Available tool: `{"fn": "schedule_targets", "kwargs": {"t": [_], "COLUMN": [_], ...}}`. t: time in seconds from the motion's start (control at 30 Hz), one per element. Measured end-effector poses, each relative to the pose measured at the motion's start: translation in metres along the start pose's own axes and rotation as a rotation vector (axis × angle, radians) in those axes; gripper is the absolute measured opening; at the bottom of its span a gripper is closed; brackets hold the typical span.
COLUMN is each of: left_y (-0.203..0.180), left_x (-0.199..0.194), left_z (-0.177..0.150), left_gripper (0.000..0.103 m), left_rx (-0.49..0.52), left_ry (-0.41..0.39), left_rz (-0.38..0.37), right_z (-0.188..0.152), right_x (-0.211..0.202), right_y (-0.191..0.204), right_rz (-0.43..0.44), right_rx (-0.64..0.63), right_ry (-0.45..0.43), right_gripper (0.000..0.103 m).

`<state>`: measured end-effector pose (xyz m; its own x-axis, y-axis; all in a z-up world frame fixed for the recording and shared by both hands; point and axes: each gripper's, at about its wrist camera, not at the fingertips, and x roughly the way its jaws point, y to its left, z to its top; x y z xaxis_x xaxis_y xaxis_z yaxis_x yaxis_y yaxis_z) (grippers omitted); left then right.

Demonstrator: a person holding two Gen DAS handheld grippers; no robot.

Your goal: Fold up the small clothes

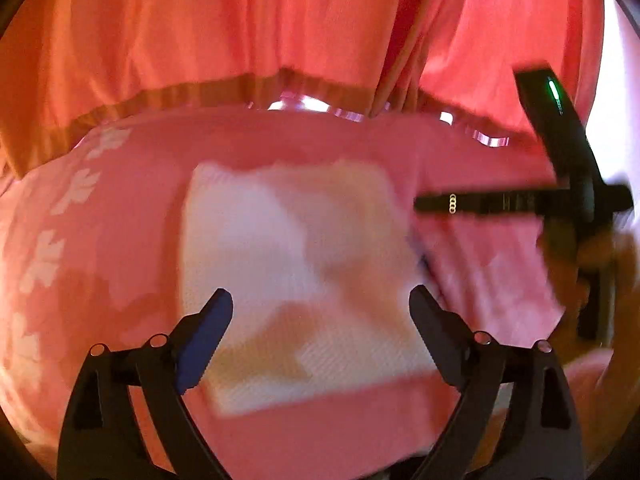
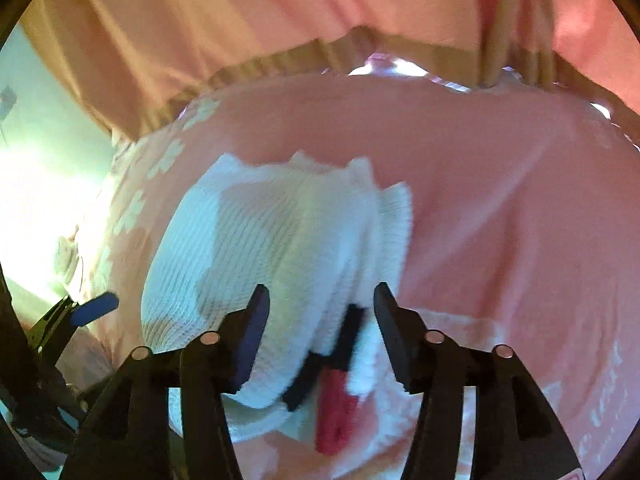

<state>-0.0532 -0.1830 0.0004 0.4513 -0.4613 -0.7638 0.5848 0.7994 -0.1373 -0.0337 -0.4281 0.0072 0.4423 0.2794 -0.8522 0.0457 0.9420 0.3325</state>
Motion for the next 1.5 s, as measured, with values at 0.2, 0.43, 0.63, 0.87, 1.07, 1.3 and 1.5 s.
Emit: {"fn": "schedule_targets", "kwargs": {"t": [0.2, 0.43, 0.63, 0.87, 1.07, 1.3, 1.5], "left_y": [0.035, 0.031, 0.044, 0.039, 0.035, 0.041, 0.061], "left_x": [0.015, 0.041, 0.038, 0.018, 0.03, 0.039, 0.021], "left_z": [-0.059, -0.06, -0.061, -0.07, -0.08, -0.066, -0.07], "left_gripper": [0.087, 0.05, 0.052, 0.088, 0.087, 0.02, 0.007], "left_rx": [-0.052, 0.032, 0.008, 0.009, -0.007, 0.023, 0.002], "left_ry": [0.078, 0.095, 0.087, 0.045, 0.088, 0.117, 0.2], "left_rz": [0.025, 0.007, -0.025, -0.076, -0.061, 0.002, 0.038], "right_z": [-0.003, 0.01, 0.03, -0.009, -0.086, -0.091, -0.126], "right_x": [0.038, 0.045, 0.032, 0.001, 0.005, 0.008, -0.02], "right_y": [0.017, 0.018, -0.002, 0.006, 0.026, 0.026, 0.015], "right_rz": [0.021, 0.03, -0.014, 0.017, 0.147, 0.08, 0.006], "right_rx": [0.034, 0.084, 0.033, 0.036, 0.017, 0.017, 0.065], "right_ry": [0.086, 0.032, 0.002, -0.04, 0.013, -0.04, -0.066], "right_gripper": [0.054, 0.013, 0.017, 0.035, 0.042, 0.008, 0.008]}}
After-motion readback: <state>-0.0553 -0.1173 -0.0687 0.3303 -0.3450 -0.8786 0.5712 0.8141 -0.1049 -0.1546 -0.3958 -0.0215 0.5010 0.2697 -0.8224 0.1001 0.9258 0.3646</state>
